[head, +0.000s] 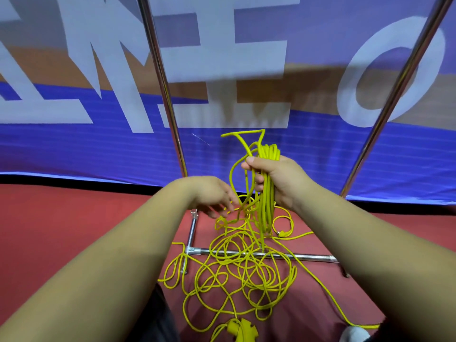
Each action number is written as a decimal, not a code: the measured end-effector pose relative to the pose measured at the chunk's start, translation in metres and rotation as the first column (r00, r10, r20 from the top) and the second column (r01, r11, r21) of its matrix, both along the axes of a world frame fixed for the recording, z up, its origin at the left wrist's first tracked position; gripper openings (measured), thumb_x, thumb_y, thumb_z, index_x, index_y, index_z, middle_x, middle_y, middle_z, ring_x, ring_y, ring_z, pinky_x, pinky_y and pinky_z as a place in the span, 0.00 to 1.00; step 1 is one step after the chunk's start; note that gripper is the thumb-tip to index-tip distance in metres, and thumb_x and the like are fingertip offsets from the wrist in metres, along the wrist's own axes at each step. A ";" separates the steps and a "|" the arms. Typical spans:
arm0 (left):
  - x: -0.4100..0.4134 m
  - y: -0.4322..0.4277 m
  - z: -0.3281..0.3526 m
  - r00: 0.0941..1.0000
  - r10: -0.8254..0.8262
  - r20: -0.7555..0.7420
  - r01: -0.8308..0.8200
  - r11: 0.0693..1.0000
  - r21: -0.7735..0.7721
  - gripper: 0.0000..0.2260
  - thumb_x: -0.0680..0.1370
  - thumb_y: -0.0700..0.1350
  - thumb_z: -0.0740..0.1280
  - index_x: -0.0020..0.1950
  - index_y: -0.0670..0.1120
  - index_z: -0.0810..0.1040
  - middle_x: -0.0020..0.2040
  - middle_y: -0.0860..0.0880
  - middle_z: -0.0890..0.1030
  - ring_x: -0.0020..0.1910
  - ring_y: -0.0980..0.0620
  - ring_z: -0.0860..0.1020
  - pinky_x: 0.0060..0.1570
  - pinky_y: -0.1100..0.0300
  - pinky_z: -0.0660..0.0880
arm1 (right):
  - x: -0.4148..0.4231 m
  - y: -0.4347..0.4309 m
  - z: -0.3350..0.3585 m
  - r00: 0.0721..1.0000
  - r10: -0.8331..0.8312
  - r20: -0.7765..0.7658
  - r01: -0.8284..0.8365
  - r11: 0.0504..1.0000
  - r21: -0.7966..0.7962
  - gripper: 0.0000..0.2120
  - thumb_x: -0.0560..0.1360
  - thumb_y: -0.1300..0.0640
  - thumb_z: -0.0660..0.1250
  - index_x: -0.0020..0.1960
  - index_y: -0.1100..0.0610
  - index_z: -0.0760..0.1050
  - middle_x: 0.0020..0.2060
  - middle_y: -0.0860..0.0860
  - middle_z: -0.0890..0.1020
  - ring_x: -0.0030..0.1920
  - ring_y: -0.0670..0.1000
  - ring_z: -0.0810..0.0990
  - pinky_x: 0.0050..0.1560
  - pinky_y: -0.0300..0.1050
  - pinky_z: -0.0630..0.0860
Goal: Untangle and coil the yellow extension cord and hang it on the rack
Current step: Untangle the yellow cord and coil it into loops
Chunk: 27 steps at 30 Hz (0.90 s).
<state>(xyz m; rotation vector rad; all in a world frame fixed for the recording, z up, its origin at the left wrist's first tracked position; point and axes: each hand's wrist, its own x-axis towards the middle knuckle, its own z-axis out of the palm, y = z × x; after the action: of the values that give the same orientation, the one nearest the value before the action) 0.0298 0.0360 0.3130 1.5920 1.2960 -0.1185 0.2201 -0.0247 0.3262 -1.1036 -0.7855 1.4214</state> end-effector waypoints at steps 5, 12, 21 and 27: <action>0.028 -0.003 -0.037 0.971 -0.182 -0.158 0.231 0.890 0.392 0.13 0.79 0.43 0.72 0.63 0.45 0.79 0.59 0.47 0.83 0.58 0.47 0.80 0.60 0.52 0.77 | 0.010 0.006 0.024 0.986 -0.026 -0.165 0.030 0.999 0.020 0.06 0.82 0.61 0.69 0.55 0.63 0.77 0.42 0.54 0.86 0.26 0.44 0.68 0.25 0.39 0.65; 0.022 -0.003 -0.044 0.924 -0.265 -0.275 0.348 0.881 0.321 0.14 0.86 0.50 0.61 0.64 0.45 0.82 0.60 0.46 0.85 0.59 0.46 0.82 0.64 0.53 0.76 | 0.024 0.008 0.038 0.930 -0.120 -0.348 0.135 0.991 0.019 0.04 0.84 0.59 0.67 0.53 0.59 0.76 0.45 0.54 0.88 0.25 0.43 0.68 0.24 0.36 0.64; 0.005 0.024 0.028 0.913 0.361 0.192 -0.396 0.666 0.632 0.16 0.83 0.51 0.64 0.39 0.45 0.72 0.32 0.47 0.74 0.31 0.42 0.75 0.32 0.55 0.74 | 0.060 0.014 0.001 0.967 -0.191 0.167 0.222 0.956 -0.194 0.07 0.83 0.54 0.70 0.49 0.57 0.79 0.46 0.58 0.86 0.25 0.46 0.74 0.26 0.40 0.74; -0.018 0.012 0.067 0.978 0.169 0.118 -0.179 0.410 0.894 0.11 0.84 0.54 0.63 0.45 0.52 0.77 0.35 0.51 0.76 0.37 0.53 0.74 0.34 0.56 0.68 | 0.076 0.019 -0.022 0.942 -0.207 0.264 0.296 0.882 -0.365 0.09 0.83 0.54 0.69 0.53 0.60 0.76 0.41 0.57 0.84 0.22 0.47 0.73 0.23 0.40 0.73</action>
<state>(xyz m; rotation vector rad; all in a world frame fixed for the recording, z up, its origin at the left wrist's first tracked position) 0.0114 0.0476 0.3796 2.3116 1.6253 0.9016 0.2956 -0.0058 0.3040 -1.6409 -0.4812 1.2785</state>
